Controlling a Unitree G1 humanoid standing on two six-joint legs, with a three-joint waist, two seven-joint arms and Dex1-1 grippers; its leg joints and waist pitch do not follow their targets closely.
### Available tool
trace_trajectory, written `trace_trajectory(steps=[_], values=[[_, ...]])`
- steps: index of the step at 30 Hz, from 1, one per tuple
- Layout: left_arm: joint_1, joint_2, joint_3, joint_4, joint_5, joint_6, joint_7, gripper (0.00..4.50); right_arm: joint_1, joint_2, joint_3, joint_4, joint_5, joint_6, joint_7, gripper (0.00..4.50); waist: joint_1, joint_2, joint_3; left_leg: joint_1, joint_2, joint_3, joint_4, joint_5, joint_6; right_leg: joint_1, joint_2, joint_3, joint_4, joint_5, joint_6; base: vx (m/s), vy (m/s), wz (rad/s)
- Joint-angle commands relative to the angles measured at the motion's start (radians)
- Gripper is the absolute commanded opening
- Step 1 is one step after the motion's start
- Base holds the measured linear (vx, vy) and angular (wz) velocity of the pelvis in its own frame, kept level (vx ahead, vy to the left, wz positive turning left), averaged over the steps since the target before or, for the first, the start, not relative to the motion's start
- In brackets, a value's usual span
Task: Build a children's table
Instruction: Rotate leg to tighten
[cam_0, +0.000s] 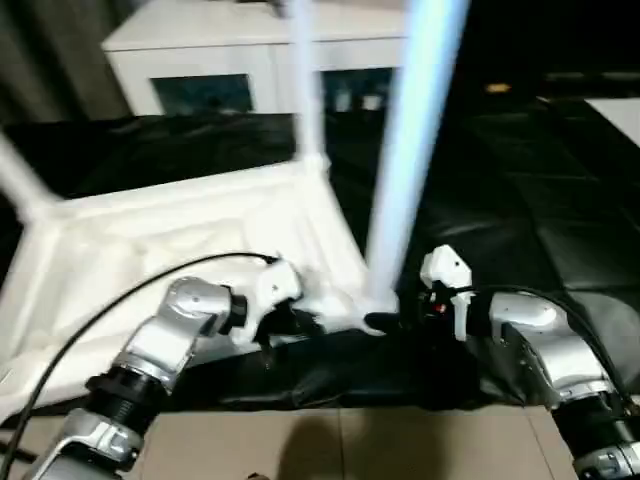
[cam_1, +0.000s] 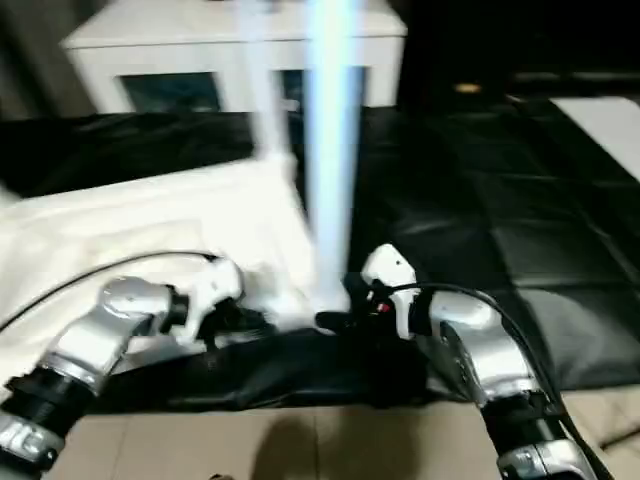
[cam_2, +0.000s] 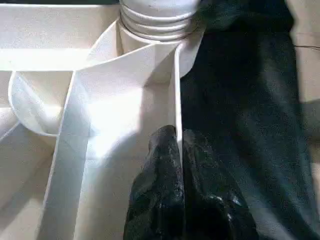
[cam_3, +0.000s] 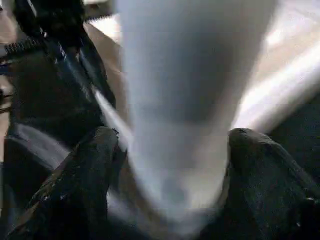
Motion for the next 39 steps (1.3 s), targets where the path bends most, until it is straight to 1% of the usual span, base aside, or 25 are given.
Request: trace_trajectory(steps=[1,3,4,5,7,9,11,13,14,15,16,19,20,21,23,28,31,32,33,34,35,36,37,38,39], values=[[0.001,-0.004,-0.010,-0.033,-0.033,0.002,-0.034,0.00,-0.016,-0.005,0.006,0.002,0.004,-0.018,0.010,3.78,-0.002,-0.020,-0.057,0.029,0.056,-0.022,-0.073,-0.237,0.065,0.033,-0.050,0.036,-0.073,-0.170,-0.255,0.000,0.000,0.00],[0.002,-0.004,-0.009,-0.041,-0.033,0.007,-0.039,0.00,-0.023,0.000,0.017,0.015,-0.009,-0.030,0.016,3.78,-0.001,-0.021,-0.059,0.025,0.054,-0.023,-0.073,-0.227,0.061,0.036,-0.051,0.037,-0.070,-0.160,-0.247,0.000,0.000,0.00],[0.002,-0.004,-0.009,-0.041,-0.033,0.007,-0.039,0.00,-0.023,0.000,0.017,0.015,-0.009,-0.030,0.016,3.78,-0.001,-0.021,-0.060,0.025,0.053,-0.023,-0.072,-0.220,0.062,0.036,-0.051,0.037,-0.069,-0.151,-0.246,0.000,0.000,0.00],[0.004,-0.003,-0.010,-0.045,-0.031,0.008,-0.038,0.00,-0.020,-0.002,0.031,0.020,-0.015,-0.040,0.030,3.78,-0.001,-0.022,-0.060,0.024,0.052,-0.023,-0.071,-0.209,0.068,0.037,-0.051,0.037,-0.068,-0.134,-0.247,0.000,0.000,0.00],[0.007,-0.001,-0.011,-0.050,-0.031,0.011,-0.036,0.00,-0.016,-0.005,0.042,0.023,-0.021,-0.045,0.045,3.78,0.000,-0.023,-0.062,0.021,0.051,-0.022,-0.067,-0.189,0.081,0.039,-0.053,0.036,-0.067,-0.117,-0.250,0.000,0.000,0.00],[0.008,0.002,-0.011,-0.051,-0.031,0.012,-0.038,0.00,-0.015,-0.007,0.049,0.025,-0.027,-0.048,0.051,3.78,0.000,-0.024,-0.062,0.021,0.050,-0.022,-0.066,-0.184,0.086,0.039,-0.052,0.036,-0.067,-0.115,-0.250,0.000,0.000,0.00],[0.007,0.005,-0.012,-0.044,-0.029,0.009,-0.042,0.00,-0.017,-0.014,0.058,0.036,-0.041,-0.059,0.057,3.78,0.000,-0.018,-0.062,0.021,0.051,-0.023,-0.066,-0.184,0.087,0.038,-0.051,0.035,-0.067,-0.124,-0.250,0.000,0.000,0.00],[0.006,0.005,-0.011,-0.042,-0.028,0.008,-0.042,0.00,-0.020,-0.015,0.058,0.043,-0.045,-0.063,0.056,3.78,-0.001,-0.020,-0.062,0.021,0.051,-0.023,-0.067,-0.195,0.083,0.039,-0.049,0.035,-0.068,-0.129,-0.250,0.000,0.000,0.00],[0.005,0.005,-0.011,-0.041,-0.027,0.008,-0.041,0.00,-0.021,-0.014,0.058,0.047,-0.046,-0.065,0.054,3.78,-0.001,-0.018,-0.062,0.022,0.051,-0.023,-0.067,-0.197,0.082,0.039,-0.050,0.035,-0.068,-0.131,-0.251,0.000,0.000,0.00],[0.005,0.005,-0.011,-0.042,-0.026,0.010,-0.041,0.00,-0.024,-0.013,0.056,0.051,-0.045,-0.065,0.053,3.59,-0.001,-0.019,-0.062,0.021,0.051,-0.023,-0.067,-0.197,0.081,0.039,-0.050,0.035,-0.068,-0.131,-0.251,0.000,0.000,0.00],[0.005,0.005,-0.011,-0.043,-0.027,0.011,-0.042,0.00,-0.028,-0.010,0.054,0.055,-0.044,-0.064,0.049,3.59,-0.001,-0.020,-0.062,0.021,0.050,-0.023,-0.066,-0.193,0.081,0.040,-0.050,0.035,-0.067,-0.125,-0.252,0.000,0.000,0.00],[0.007,0.009,-0.012,-0.044,-0.029,0.014,-0.045,0.00,-0.039,-0.002,0.046,0.070,-0.038,-0.062,0.044,3.31,-0.001,-0.020,-0.063,0.021,0.050,-0.023,-0.065,-0.186,0.086,0.040,-0.050,0.034,-0.065,-0.116,-0.257,0.000,0.000,0.00],[0.010,0.011,-0.014,-0.045,-0.030,0.015,-0.049,0.00,-0.038,-0.001,0.043,0.071,-0.033,-0.061,0.046,3.22,-0.002,-0.013,-0.064,0.021,0.050,-0.023,-0.064,-0.182,0.088,0.040,-0.049,0.033,-0.064,-0.106,-0.261,0.000,0.000,0.00],[0.010,0.012,-0.014,-0.045,-0.030,0.016,-0.049,0.00,-0.038,-0.001,0.042,0.071,-0.033,-0.061,0.046,3.22,-0.002,-0.015,-0.064,0.021,0.050,-0.022,-0.064,-0.183,0.088,0.040,-0.048,0.033,-0.066,-0.103,-0.260,0.000,0.000,0.00],[0.012,0.013,-0.016,-0.045,-0.030,0.018,-0.053,0.00,-0.035,-0.002,0.041,0.068,-0.030,-0.059,0.048,2.89,-0.002,-0.017,-0.064,0.021,0.050,-0.023,-0.063,-0.178,0.090,0.041,-0.048,0.033,-0.064,-0.091,-0.263,0.000,0.000,0.00],[0.015,0.014,-0.023,-0.039,-0.027,0.027,-0.060,0.00,-0.021,0.004,0.029,0.057,-0.011,-0.042,0.047,2.75,-0.002,-0.017,-0.065,0.021,0.050,-0.023,-0.063,-0.179,0.092,0.042,-0.048,0.033,-0.063,-0.092,-0.266,0.000,0.000,0.00],[0.011,0.004,-0.028,-0.022,-0.017,0.031,-0.042,0.00,-0.021,0.031,0.014,0.065,-0.016,-0.020,-0.021,2.74,-0.004,-0.018,-0.064,0.020,0.049,-0.023,-0.063,-0.178,0.091,0.041,-0.048,0.033,-0.063,-0.095,-0.266,0.000,0.000,0.00],[0.004,-0.009,-0.029,-0.004,-0.007,0.033,-0.018,0.00,-0.026,0.057,0.002,0.078,-0.031,-0.005,-0.092,2.74,-0.006,-0.018,-0.062,0.020,0.049,-0.024,-0.065,-0.186,0.085,0.041,-0.048,0.033,-0.065,-0.113,-0.263,0.000,0.000,0.00],[0.004,-0.009,-0.029,-0.004,-0.007,0.033,-0.018,0.00,-0.026,0.057,0.002,0.078,-0.031,-0.005,-0.092,2.74,-0.008,-0.017,-0.060,0.022,0.049,-0.024,-0.068,-0.211,0.072,0.037,-0.048,0.034,-0.070,-0.151,-0.257,0.000,0.000,0.00],[-0.028,-0.059,-0.017,0.066,0.022,0.037,0.084,0.00,-0.040,0.122,-0.027,0.118,-0.059,0.042,-0.260,2.74,-0.011,-0.020,-0.059,0.020,0.048,-0.025,-0.069,-0.222,0.064,0.040,-0.049,0.034,-0.070,-0.169,-0.252,0.000,0.000,0.00],[-0.057,-0.099,-0.003,0.122,0.042,0.039,0.170,0.00,-0.047,0.162,-0.042,0.142,-0.077,0.068,-0.363,2.74,-0.019,-0.019,-0.050,0.024,0.046,-0.023,-0.076,-0.262,0.041,0.031,-0.044,0.035,-0.079,-0.238,-0.237,0.000,0.000,0.00],[-0.074,-0.123,0.007,0.154,0.051,0.039,0.218,0.00,-0.051,0.183,-0.054,0.154,-0.082,0.085,-0.416,2.74,-0.023,-0.019,-0.050,0.035,0.044,-0.028,-0.077,-0.322,-0.002,0.030,-0.048,0.034,-0.084,-0.329,-0.218,0.000,0.000,0.00],[-0.089,-0.143,0.016,0.181,0.056,0.040,0.257,0.00,-0.053,0.199,-0.061,0.163,-0.085,0.097,-0.455,2.74,-0.024,-0.020,-0.050,0.037,0.043,-0.028,-0.078,-0.339,-0.013,0.029,-0.050,0.035,-0.089,-0.359,-0.207,0.000,0.000,0.00],[-0.127,-0.187,0.038,0.243,0.065,0.051,0.353,0.00,-0.061,0.235,-0.079,0.189,-0.101,0.112,-0.562,2.74,-0.026,-0.020,-0.052,0.037,0.044,-0.031,-0.081,-0.347,-0.025,0.027,-0.051,0.037,-0.091,-0.369,-0.192,0.000,0.000,0.00],[-0.129,-0.188,0.039,0.245,0.066,0.052,0.356,0.00,-0.061,0.237,-0.080,0.190,-0.102,0.113,-0.566,2.73,-0.026,-0.021,-0.050,0.040,0.045,-0.032,-0.083,-0.360,-0.031,0.024,-0.049,0.038,-0.095,-0.369,-0.183,0.000,0.000,0.00]])
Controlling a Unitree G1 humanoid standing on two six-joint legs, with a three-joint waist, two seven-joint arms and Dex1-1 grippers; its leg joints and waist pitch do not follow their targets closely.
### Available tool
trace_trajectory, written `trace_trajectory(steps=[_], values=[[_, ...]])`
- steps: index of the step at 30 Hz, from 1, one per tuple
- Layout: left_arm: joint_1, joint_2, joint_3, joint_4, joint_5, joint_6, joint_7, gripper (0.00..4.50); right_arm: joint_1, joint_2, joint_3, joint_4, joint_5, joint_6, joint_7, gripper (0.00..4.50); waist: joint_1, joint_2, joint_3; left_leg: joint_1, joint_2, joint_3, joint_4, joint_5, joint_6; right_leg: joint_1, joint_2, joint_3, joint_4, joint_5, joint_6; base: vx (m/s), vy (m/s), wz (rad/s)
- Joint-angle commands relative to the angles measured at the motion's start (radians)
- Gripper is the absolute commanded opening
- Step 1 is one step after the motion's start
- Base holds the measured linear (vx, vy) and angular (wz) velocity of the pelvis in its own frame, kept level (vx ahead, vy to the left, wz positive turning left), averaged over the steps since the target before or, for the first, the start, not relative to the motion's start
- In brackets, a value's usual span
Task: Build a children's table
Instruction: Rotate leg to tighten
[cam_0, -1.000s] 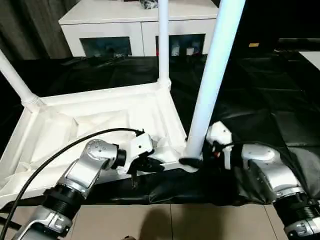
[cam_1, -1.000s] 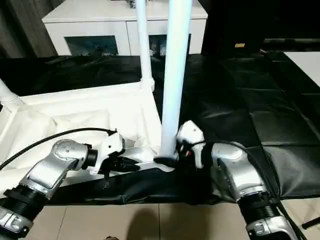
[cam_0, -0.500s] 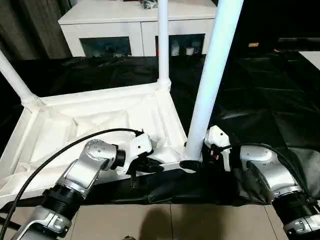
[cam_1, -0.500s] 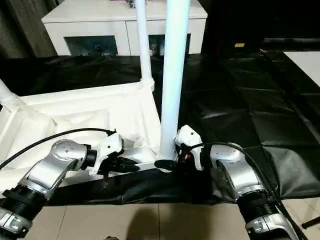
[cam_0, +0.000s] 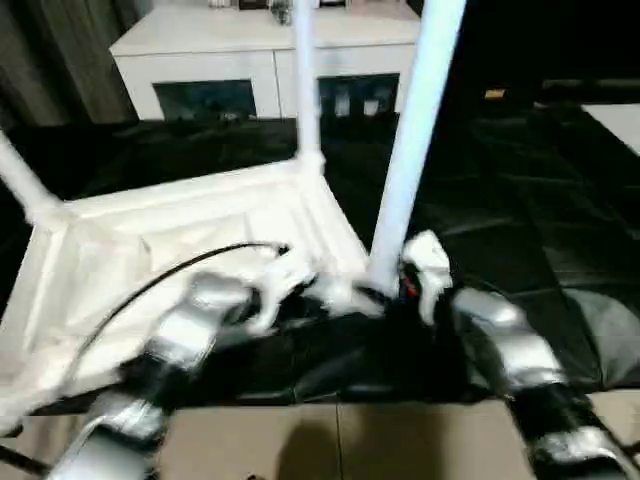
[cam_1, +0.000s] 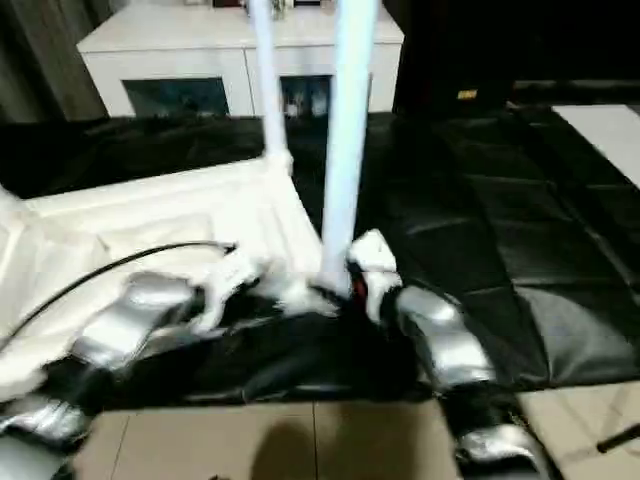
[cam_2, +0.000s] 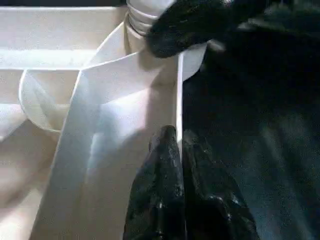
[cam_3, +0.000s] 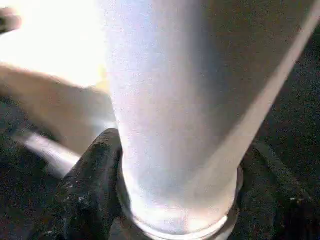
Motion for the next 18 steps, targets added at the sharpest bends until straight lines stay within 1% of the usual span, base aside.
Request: trace_trajectory(steps=[1,2,3,4,5,6,7,8,9,10,11,12,14,15,16,17,18], values=[[-0.043,-0.065,0.039,0.102,0.005,0.023,0.189,0.00,-0.002,0.054,-0.007,0.059,-0.020,0.036,-0.143,2.73,-0.004,-0.016,-0.051,0.033,0.047,-0.032,-0.086,-0.365,-0.031,0.017,-0.049,0.031,-0.094,-0.366,-0.178,0.000,0.000,0.00],[-0.072,-0.098,0.057,0.141,0.006,0.030,0.261,0.00,-0.013,0.081,-0.019,0.081,-0.028,0.027,-0.209,2.73,-0.007,-0.015,-0.048,0.036,0.044,-0.031,-0.087,-0.379,-0.032,0.012,-0.048,0.032,-0.098,-0.376,-0.175,0.000,0.000,0.00],[-0.090,-0.119,0.065,0.166,0.009,0.032,0.305,0.00,-0.022,0.097,-0.020,0.096,-0.040,0.015,-0.250,2.73,-0.007,-0.015,-0.050,0.036,0.042,-0.033,-0.086,-0.385,-0.033,0.014,-0.050,0.032,-0.100,-0.383,-0.172,0.000,0.000,0.00],[-0.101,-0.132,0.070,0.185,0.013,0.029,0.328,0.00,-0.027,0.107,-0.019,0.103,-0.050,0.008,-0.278,2.73,-0.006,-0.014,-0.052,0.032,0.044,-0.035,-0.088,-0.371,-0.030,0.018,-0.052,0.032,-0.099,-0.358,-0.171,0.000,0.000,0.00],[-0.112,-0.143,0.072,0.204,0.019,0.019,0.351,0.00,-0.033,0.120,-0.018,0.111,-0.059,0.001,-0.303,2.73,-0.006,-0.014,-0.053,0.030,0.044,-0.035,-0.089,-0.364,-0.026,0.020,-0.050,0.031,-0.098,-0.340,-0.171,0.000,0.000,0.00],[-0.112,-0.143,0.072,0.204,0.019,0.019,0.351,0.00,-0.033,0.120,-0.018,0.111,-0.059,0.001,-0.303,2.73,-0.006,-0.016,-0.055,0.028,0.044,-0.033,-0.087,-0.348,-0.016,0.022,-0.050,0.031,-0.096,-0.303,-0.176,0.000,0.000,0.00],[-0.125,-0.158,0.074,0.233,0.030,0.002,0.374,0.00,-0.043,0.134,-0.006,0.127,-0.079,-0.015,-0.319,2.73,-0.005,-0.014,-0.056,0.026,0.043,-0.033,-0.087,-0.334,-0.008,0.025,-0.052,0.031,-0.096,-0.284,-0.179,0.000,0.000,0.00],[-0.143,-0.174,0.070,0.272,0.044,-0.030,0.388,0.00,-0.055,0.154,0.009,0.146,-0.095,-0.037,-0.322,2.73,-0.006,-0.013,-0.056,0.023,0.040,-0.032,-0.085,-0.319,0.007,0.026,-0.052,0.029,-0.098,-0.274,-0.181,0.000,0.000,0.00],[-0.147,-0.177,0.064,0.282,0.050,-0.040,0.386,0.00,-0.056,0.160,0.013,0.148,-0.090,-0.047,-0.307,2.73,-0.006,-0.015,-0.058,0.023,0.039,-0.030,-0.082,-0.311,0.020,0.026,-0.053,0.030,-0.100,-0.272,-0.180,0.000,0.000,0.00],[-0.147,-0.175,0.057,0.281,0.054,-0.049,0.373,0.00,-0.055,0.163,0.010,0.144,-0.079,-0.063,-0.286,2.73,-0.005,-0.015,-0.058,0.022,0.040,-0.030,-0.082,-0.304,0.026,0.029,-0.055,0.030,-0.099,-0.270,-0.180,0.000,0.000,0.00],[-0.147,-0.173,0.049,0.284,0.057,-0.054,0.359,0.00,-0.054,0.162,0.010,0.137,-0.073,-0.082,-0.270,3.08,-0.003,-0.015,-0.057,0.022,0.042,-0.030,-0.082,-0.301,0.037,0.028,-0.056,0.030,-0.100,-0.279,-0.180,0.000,0.000,0.00],[-0.145,-0.167,0.040,0.279,0.059,-0.057,0.340,0.00,-0.052,0.156,0.008,0.127,-0.067,-0.097,-0.254,3.29,-0.002,-0.015,-0.058,0.020,0.042,-0.030,-0.082,-0.293,0.042,0.030,-0.057,0.030,-0.100,-0.284,-0.180,0.000,0.000,0.00],[-0.139,-0.155,0.025,0.273,0.063,-0.058,0.310,0.00,-0.049,0.144,-0.001,0.109,-0.058,-0.111,-0.244,3.49,0.000,-0.016,-0.058,0.020,0.043,-0.030,-0.082,-0.290,0.050,0.030,-0.057,0.029,-0.101,-0.295,-0.176,0.000,0.000,0.00],[-0.137,-0.150,0.020,0.270,0.065,-0.057,0.299,0.00,-0.049,0.138,-0.007,0.101,-0.053,-0.112,-0.245,3.64,-0.002,-0.013,-0.058,0.015,0.044,-0.032,-0.085,-0.289,0.049,0.033,-0.057,0.027,-0.098,-0.301,-0.173,0.000,0.000,0.00],[-0.132,-0.141,0.011,0.264,0.068,-0.064,0.282,0.00,-0.049,0.129,-0.012,0.093,-0.045,-0.110,-0.235,3.64,-0.002,-0.011,-0.057,0.014,0.045,-0.034,-0.087,-0.289,0.048,0.034,-0.057,0.025,-0.098,-0.302,-0.170,0.000,0.000,0.00],[-0.118,-0.124,0.007,0.247,0.065,-0.062,0.243,0.00,-0.050,0.101,-0.018,0.079,-0.023,-0.107,-0.176,3.87,-0.007,-0.012,-0.057,0.015,0.047,-0.036,-0.090,-0.307,0.042,0.034,-0.055,0.023,-0.098,-0.305,-0.170,0.000,0.000,0.00],[-0.117,-0.121,0.008,0.246,0.064,-0.063,0.234,0.00,-0.050,0.095,-0.020,0.077,-0.019,-0.108,-0.162,3.91,-0.008,-0.012,-0.057,0.016,0.047,-0.036,-0.090,-0.318,0.042,0.033,-0.054,0.023,-0.098,-0.305,-0.172,0.000,0.000,0.00]])
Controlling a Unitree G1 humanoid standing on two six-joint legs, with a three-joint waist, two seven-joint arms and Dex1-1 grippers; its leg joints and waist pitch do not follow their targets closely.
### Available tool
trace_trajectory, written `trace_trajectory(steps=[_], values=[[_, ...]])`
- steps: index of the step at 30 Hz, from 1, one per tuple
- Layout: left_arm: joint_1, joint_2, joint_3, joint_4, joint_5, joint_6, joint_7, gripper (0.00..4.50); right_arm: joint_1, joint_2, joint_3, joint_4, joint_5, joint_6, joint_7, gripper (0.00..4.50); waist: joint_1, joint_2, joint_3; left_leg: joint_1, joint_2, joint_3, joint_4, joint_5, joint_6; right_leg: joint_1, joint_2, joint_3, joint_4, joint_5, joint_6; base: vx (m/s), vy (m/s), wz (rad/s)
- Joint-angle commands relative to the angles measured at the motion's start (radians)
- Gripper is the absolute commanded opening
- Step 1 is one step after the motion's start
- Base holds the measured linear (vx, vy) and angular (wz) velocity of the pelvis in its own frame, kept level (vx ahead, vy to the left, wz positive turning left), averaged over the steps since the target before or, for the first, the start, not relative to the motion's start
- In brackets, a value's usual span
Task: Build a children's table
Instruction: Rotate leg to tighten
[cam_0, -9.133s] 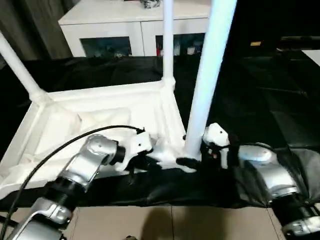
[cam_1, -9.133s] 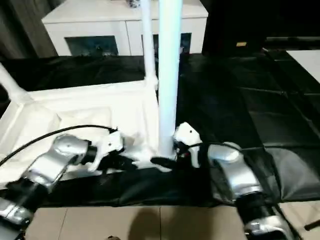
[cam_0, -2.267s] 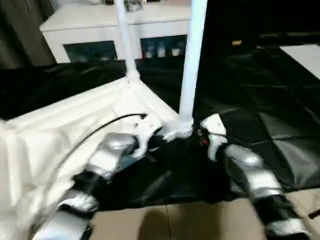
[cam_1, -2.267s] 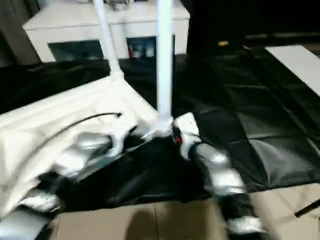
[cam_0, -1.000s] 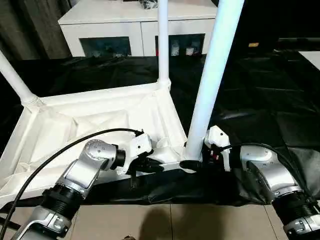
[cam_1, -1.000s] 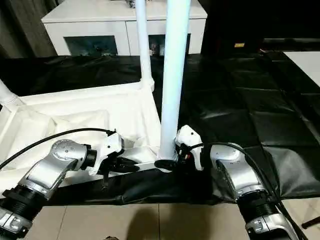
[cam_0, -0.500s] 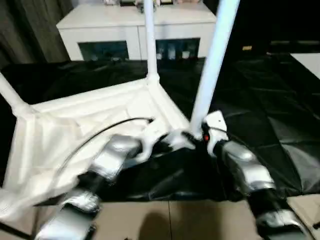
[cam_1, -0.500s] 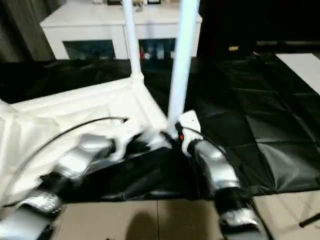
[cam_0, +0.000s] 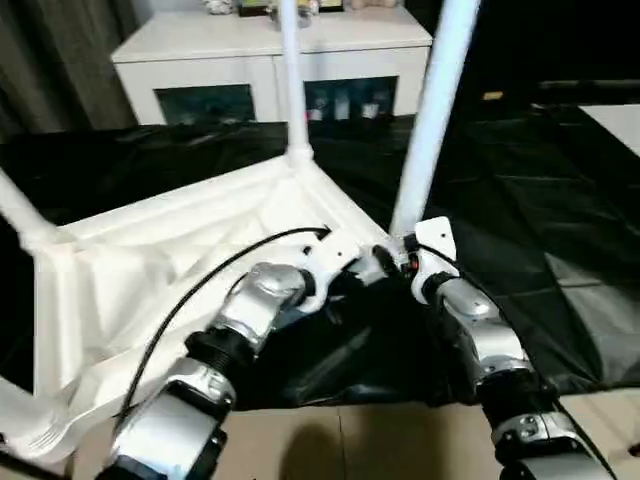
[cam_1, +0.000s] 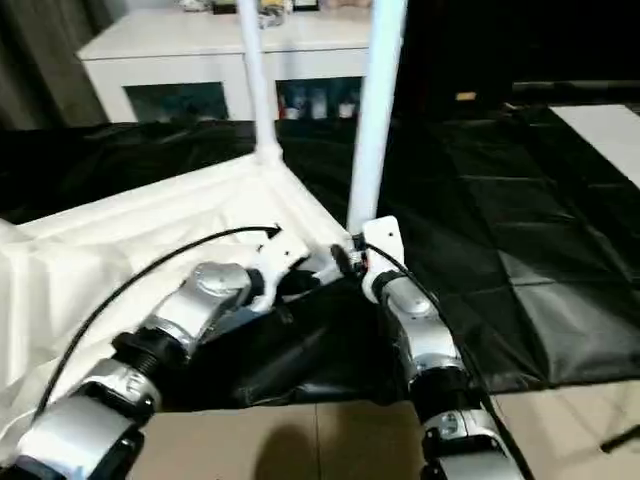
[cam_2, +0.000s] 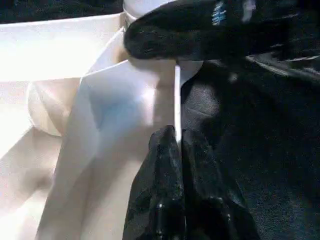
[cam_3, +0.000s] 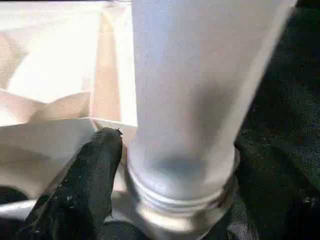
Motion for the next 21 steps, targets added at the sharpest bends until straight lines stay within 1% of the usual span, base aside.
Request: trace_trajectory(steps=[1,2,4,5,6,7,8,9,10,11,12,13,14,15,16,17,18,19,20,21], values=[[0.029,0.035,-0.007,-0.005,0.020,-0.020,-0.025,0.00,0.007,-0.014,0.051,-0.059,0.041,0.003,0.138,3.98,0.001,-0.023,-0.050,0.016,0.048,-0.033,-0.086,-0.323,0.043,0.028,-0.054,0.027,-0.090,-0.300,-0.177,0.000,0.000,0.00],[0.029,0.035,-0.007,-0.005,0.020,-0.020,-0.025,0.00,0.007,-0.014,0.051,-0.059,0.041,0.003,0.138,4.10,0.001,-0.022,-0.050,0.014,0.049,-0.034,-0.085,-0.317,0.044,0.029,-0.056,0.028,-0.088,-0.290,-0.180,0.000,0.000,0.00],[0.048,0.062,-0.021,-0.029,0.025,-0.045,-0.084,0.00,0.016,-0.063,0.063,-0.081,0.050,0.008,0.231,4.10,0.000,-0.024,-0.051,0.012,0.049,-0.032,-0.083,-0.298,0.050,0.030,-0.055,0.029,-0.087,-0.259,-0.190,0.000,0.000,0.00],[0.069,0.096,-0.031,-0.056,0.021,-0.068,-0.142,0.00,0.029,-0.126,0.080,-0.107,0.057,0.011,0.337,4.10,0.004,-0.020,-0.054,0.013,0.052,-0.032,-0.080,-0.276,0.065,0.032,-0.056,0.029,-0.082,-0.208,-0.205,0.000,0.000,0.00],[0.069,0.096,-0.031,-0.056,0.021,-0.068,-0.142,0.00,0.029,-0.126,0.080,-0.107,0.057,0.011,0.337,4.10,0.004,-0.023,-0.054,0.010,0.051,-0.030,-0.078,-0.262,0.072,0.035,-0.054,0.029,-0.079,-0.184,-0.211,0.000,0.000,0.00],[0.078,0.110,-0.039,-0.068,0.019,-0.096,-0.172,0.00,0.033,-0.148,0.089,-0.117,0.057,0.007,0.374,4.10,0.005,-0.022,-0.055,0.012,0.051,-0.028,-0.077,-0.253,0.078,0.031,-0.053,0.029,-0.078,-0.168,-0.217,0.000,0.000,0.00],[0.086,0.120,-0.043,-0.083,0.010,-0.101,-0.202,0.00,0.037,-0.159,0.093,-0.125,0.062,0.003,0.401,4.10,0.005,-0.022,-0.057,0.010,0.050,-0.027,-0.074,-0.229,0.089,0.034,-0.054,0.029,-0.073,-0.133,-0.229,0.000,0.000,0.00],[0.115,0.154,-0.059,-0.133,-0.019,-0.134,-0.299,0.00,0.052,-0.193,0.107,-0.156,0.077,-0.007,0.486,4.10,0.009,-0.017,-0.060,0.011,0.053,-0.028,-0.072,-0.200,0.099,0.036,-0.057,0.027,-0.070,-0.093,-0.241,0.000,0.000,0.00],[0.115,0.154,-0.059,-0.133,-0.019,-0.134,-0.299,0.00,0.052,-0.193,0.107,-0.156,0.077,-0.007,0.486,4.10,0.010,-0.019,-0.061,0.007,0.053,-0.029,-0.070,-0.182,0.107,0.041,-0.057,0.027,-0.065,-0.067,-0.247,0.000,0.000,0.00],[0.134,0.180,-0.070,-0.170,-0.038,-0.148,-0.363,0.00,0.063,-0.217,0.119,-0.180,0.089,-0.015,0.546,4.10,0.012,-0.018,-0.062,0.010,0.054,-0.025,-0.067,-0.159,0.123,0.035,-0.053,0.026,-0.060,-0.024,-0.259,0.000,0.000,0.00],[0.141,0.190,-0.075,-0.184,-0.045,-0.152,-0.386,0.00,0.068,-0.226,0.124,-0.189,0.094,-0.018,0.569,4.10,0.014,-0.016,-0.062,0.011,0.056,-0.025,-0.067,-0.154,0.128,0.036,-0.053,0.025,-0.058,-0.013,-0.267,0.000,0.000,0.00],[0.154,0.216,-0.085,-0.216,-0.053,-0.149,-0.429,0.00,0.076,-0.243,0.134,-0.208,0.103,-0.016,0.608,4.10,0.019,-0.010,-0.063,0.013,0.058,-0.023,-0.066,-0.150,0.135,0.033,-0.051,0.023,-0.053,0.008,-0.279,0.000,0.000,0.00],[0.166,0.239,-0.089,-0.250,-0.066,-0.133,-0.466,0.00,0.085,-0.258,0.144,-0.227,0.111,-0.015,0.643,4.10,0.023,-0.014,-0.063,0.013,0.059,-0.022,-0.066,-0.160,0.134,0.034,-0.051,0.023,-0.054,-0.003,-0.283,0.000,0.000,0.00],[0.175,0.257,-0.092,-0.275,-0.077,-0.120,-0.494,0.00,0.090,-0.270,0.152,-0.240,0.117,-0.014,0.669,4.10,0.025,-0.012,-0.063,0.013,0.060,-0.022,-0.066,-0.157,0.131,0.033,-0.051,0.024,-0.052,-0.004,-0.283,0.000,0.000,0.00],[0.175,0.257,-0.092,-0.275,-0.077,-0.120,-0.494,0.00,0.090,-0.270,0.152,-0.240,0.117,-0.014,0.669,4.10,0.028,-0.011,-0.064,0.014,0.061,-0.022,-0.066,-0.154,0.129,0.032,-0.051,0.024,-0.051,-0.001,-0.283,0.000,0.000,0.00],[0.188,0.280,-0.091,-0.312,-0.094,-0.098,-0.534,0.00,0.095,-0.280,0.160,-0.251,0.123,-0.005,0.693,4.10,0.031,-0.011,-0.062,0.018,0.061,-0.020,-0.067,-0.163,0.123,0.026,-0.048,0.025,-0.053,-0.014,-0.284,0.000,0.000,0.00],[0.194,0.291,-0.089,-0.328,-0.100,-0.088,-0.550,0.00,0.098,-0.286,0.165,-0.255,0.123,-0.003,0.705,4.10,0.034,-0.010,-0.060,0.018,0.063,-0.021,-0.070,-0.179,0.110,0.026,-0.049,0.026,-0.054,-0.036,-0.283,0.000,0.000,0.00],[0.197,0.296,-0.089,-0.336,-0.103,-0.083,-0.558,0.00,0.099,-0.289,0.167,-0.258,0.124,-0.001,0.711,4.10,0.035,-0.010,-0.058,0.018,0.063,-0.020,-0.072,-0.193,0.104,0.024,-0.048,0.026,-0.055,-0.054,-0.279,0.000,0.000,0.00],[0.204,0.312,-0.083,-0.346,-0.102,-0.085,-0.574,0.00,0.109,-0.303,0.185,-0.273,0.124,0.004,0.751,4.10,0.034,-0.014,-0.057,0.017,0.063,-0.022,-0.075,-0.210,0.092,0.027,-0.049,0.026,-0.056,-0.077,-0.271,0.000,0.000,0.00],[0.205,0.316,-0.082,-0.347,-0.102,-0.086,-0.577,0.00,0.112,-0.307,0.190,-0.278,0.124,0.005,0.762,4.10,0.034,-0.012,-0.056,0.017,0.062,-0.023,-0.078,-0.226,0.080,0.026,-0.049,0.026,-0.058,-0.105,-0.263,0.000,0.000,0.00]])
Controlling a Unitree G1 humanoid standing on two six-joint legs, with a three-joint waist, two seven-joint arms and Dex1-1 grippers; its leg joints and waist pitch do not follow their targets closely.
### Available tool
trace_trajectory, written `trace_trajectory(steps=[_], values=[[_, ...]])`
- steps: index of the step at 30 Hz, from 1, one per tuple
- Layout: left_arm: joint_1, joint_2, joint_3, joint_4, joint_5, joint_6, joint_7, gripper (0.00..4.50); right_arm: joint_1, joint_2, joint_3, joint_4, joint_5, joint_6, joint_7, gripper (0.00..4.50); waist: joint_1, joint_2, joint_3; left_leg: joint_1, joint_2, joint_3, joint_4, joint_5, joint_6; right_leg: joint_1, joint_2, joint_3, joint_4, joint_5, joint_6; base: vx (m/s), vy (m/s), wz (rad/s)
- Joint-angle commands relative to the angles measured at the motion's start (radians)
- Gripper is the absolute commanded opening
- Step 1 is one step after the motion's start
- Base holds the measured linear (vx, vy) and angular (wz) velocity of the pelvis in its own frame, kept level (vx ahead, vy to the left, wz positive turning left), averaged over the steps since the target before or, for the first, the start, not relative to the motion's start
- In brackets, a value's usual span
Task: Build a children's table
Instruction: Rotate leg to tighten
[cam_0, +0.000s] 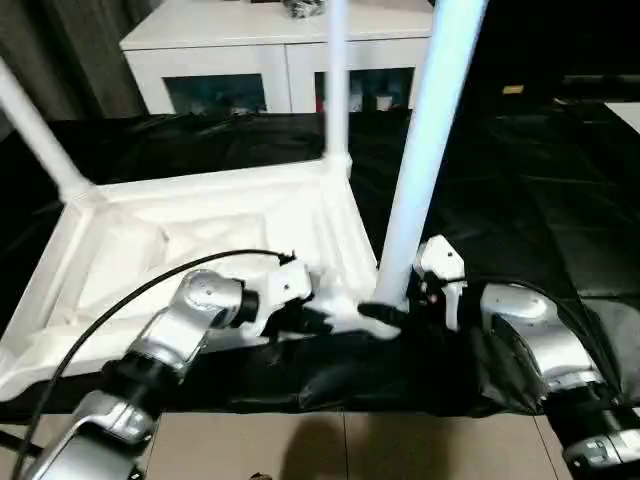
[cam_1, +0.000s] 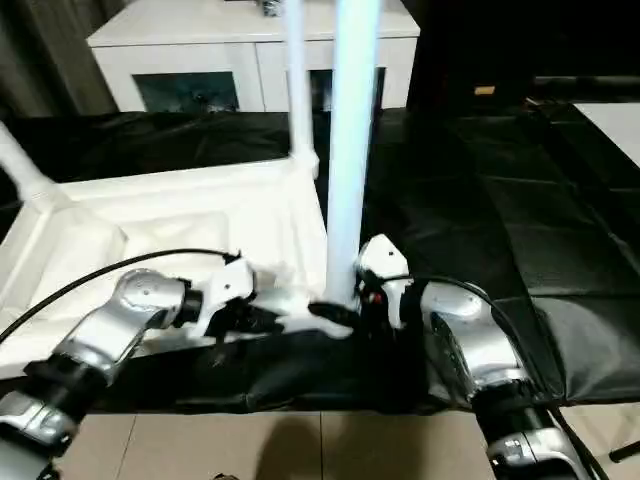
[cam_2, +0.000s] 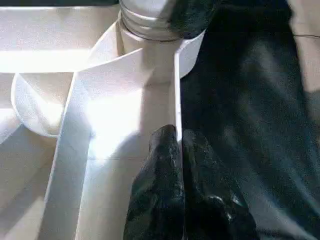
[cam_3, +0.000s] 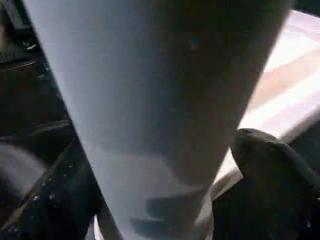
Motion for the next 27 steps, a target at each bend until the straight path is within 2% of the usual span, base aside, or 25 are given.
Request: trace_trajectory(steps=[1,2,5,12,18,27], values=[[0.008,0.016,-0.020,-0.024,0.005,0.005,-0.045,0.00,0.009,-0.020,0.025,-0.032,0.000,0.009,0.044,4.10,-0.003,-0.010,-0.056,0.028,0.059,-0.024,-0.074,-0.235,0.073,0.036,-0.050,0.030,-0.061,-0.114,-0.262,0.000,0.000,0.00],[0.012,0.024,-0.016,-0.028,0.003,0.004,-0.049,0.00,0.017,-0.032,0.037,-0.044,0.001,0.011,0.074,4.10,-0.004,-0.015,-0.055,0.027,0.058,-0.024,-0.075,-0.247,0.063,0.037,-0.050,0.031,-0.063,-0.130,-0.256,0.000,0.000,0.00],[0.017,0.033,-0.013,-0.035,-0.004,0.012,-0.056,0.00,0.023,-0.052,0.053,-0.052,-0.002,0.012,0.112,4.10,-0.004,-0.016,-0.056,0.028,0.057,-0.024,-0.073,-0.243,0.059,0.038,-0.053,0.033,-0.063,-0.126,-0.253,0.000,0.000,0.00],[0.023,0.040,-0.009,-0.054,-0.010,0.031,-0.057,0.00,0.014,-0.068,0.047,-0.034,0.002,0.020,0.128,4.10,-0.004,-0.016,-0.060,0.024,0.055,-0.023,-0.065,-0.177,0.092,0.040,-0.052,0.031,-0.056,-0.056,-0.269,0.000,0.000,0.00],[0.025,0.038,-0.010,-0.056,-0.014,0.036,-0.058,0.00,0.008,-0.058,0.031,-0.033,0.025,0.037,0.123,3.48,-0.004,-0.016,-0.060,0.025,0.055,-0.023,-0.063,-0.181,0.091,0.040,-0.050,0.030,-0.056,-0.067,-0.271,0.000,0.000,0.00],[0.039,0.034,-0.010,-0.067,-0.022,0.045,-0.057,0.00,0.025,-0.046,0.024,-0.036,0.051,0.058,0.124,2.79,-0.003,-0.020,-0.060,0.025,0.055,-0.023,-0.062,-0.179,0.092,0.040,-0.051,0.031,-0.055,-0.085,-0.269,0.000,0.000,0.00]])
